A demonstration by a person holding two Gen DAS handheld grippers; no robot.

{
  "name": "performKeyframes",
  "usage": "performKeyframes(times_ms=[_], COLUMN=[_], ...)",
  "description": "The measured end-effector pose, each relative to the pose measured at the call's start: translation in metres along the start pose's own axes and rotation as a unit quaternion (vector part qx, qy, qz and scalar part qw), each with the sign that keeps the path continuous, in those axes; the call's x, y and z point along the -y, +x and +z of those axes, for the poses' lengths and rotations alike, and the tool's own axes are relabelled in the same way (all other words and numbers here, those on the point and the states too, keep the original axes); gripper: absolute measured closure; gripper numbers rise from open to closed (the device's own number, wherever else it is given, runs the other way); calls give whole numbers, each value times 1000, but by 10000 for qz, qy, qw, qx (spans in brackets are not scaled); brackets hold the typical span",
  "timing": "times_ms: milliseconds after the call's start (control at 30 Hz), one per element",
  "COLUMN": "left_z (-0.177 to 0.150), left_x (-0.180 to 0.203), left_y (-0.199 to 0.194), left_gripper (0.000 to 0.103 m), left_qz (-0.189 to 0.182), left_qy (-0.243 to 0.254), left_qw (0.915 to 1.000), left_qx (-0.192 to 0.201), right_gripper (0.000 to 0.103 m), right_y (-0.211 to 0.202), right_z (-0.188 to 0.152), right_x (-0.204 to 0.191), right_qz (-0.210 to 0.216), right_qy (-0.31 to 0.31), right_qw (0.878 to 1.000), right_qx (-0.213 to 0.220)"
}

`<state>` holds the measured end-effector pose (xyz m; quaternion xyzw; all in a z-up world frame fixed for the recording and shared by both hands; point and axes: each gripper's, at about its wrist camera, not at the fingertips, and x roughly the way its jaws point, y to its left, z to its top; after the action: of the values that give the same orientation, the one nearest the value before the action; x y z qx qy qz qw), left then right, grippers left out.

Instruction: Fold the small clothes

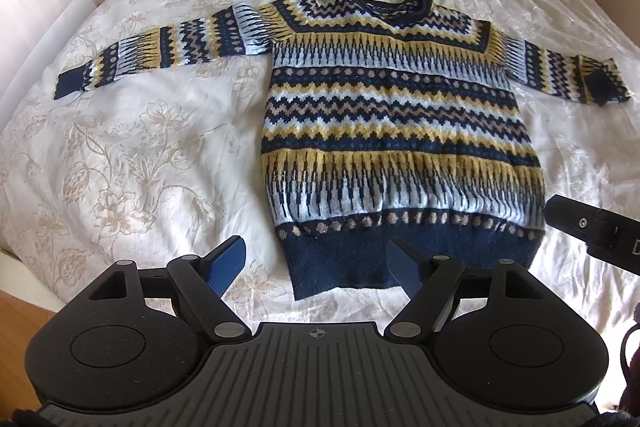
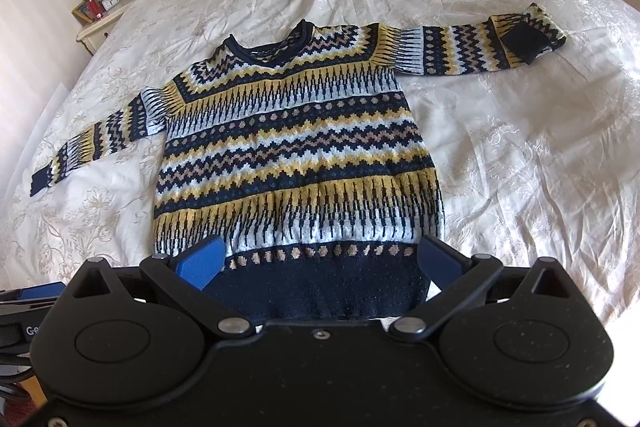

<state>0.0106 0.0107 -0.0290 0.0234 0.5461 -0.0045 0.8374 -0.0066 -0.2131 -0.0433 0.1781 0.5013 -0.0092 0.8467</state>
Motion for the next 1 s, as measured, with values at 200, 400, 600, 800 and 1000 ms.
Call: performKeyframes(times_ms=[200, 400, 600, 800, 1000], left_z=[15, 41, 68, 87, 98], left_x=[4, 17, 35, 58, 81], left_y=[13, 34, 51, 61, 72], left_gripper=[27, 28, 36, 47, 48], left_qz=[104, 158, 1, -100, -39], left_qy=[-86, -143, -217, -331, -394], left_qw=[9999, 9997, 9998, 9989, 9988], left_qx=[-43, -103, 21, 309, 293], right_gripper=[1, 2, 15, 34, 41], right_y=[22, 53, 86, 110, 145], right_z=[10, 34, 81, 137, 182], right_x=[19, 46, 92, 137, 170], right_qz=[263, 4, -436, -1299, -1948], right_qy=[264, -76, -442, -1100, -1691], right_qw=[9989, 9984, 9961, 9854, 9628], right_qx=[-270, -555, -635, 24, 804])
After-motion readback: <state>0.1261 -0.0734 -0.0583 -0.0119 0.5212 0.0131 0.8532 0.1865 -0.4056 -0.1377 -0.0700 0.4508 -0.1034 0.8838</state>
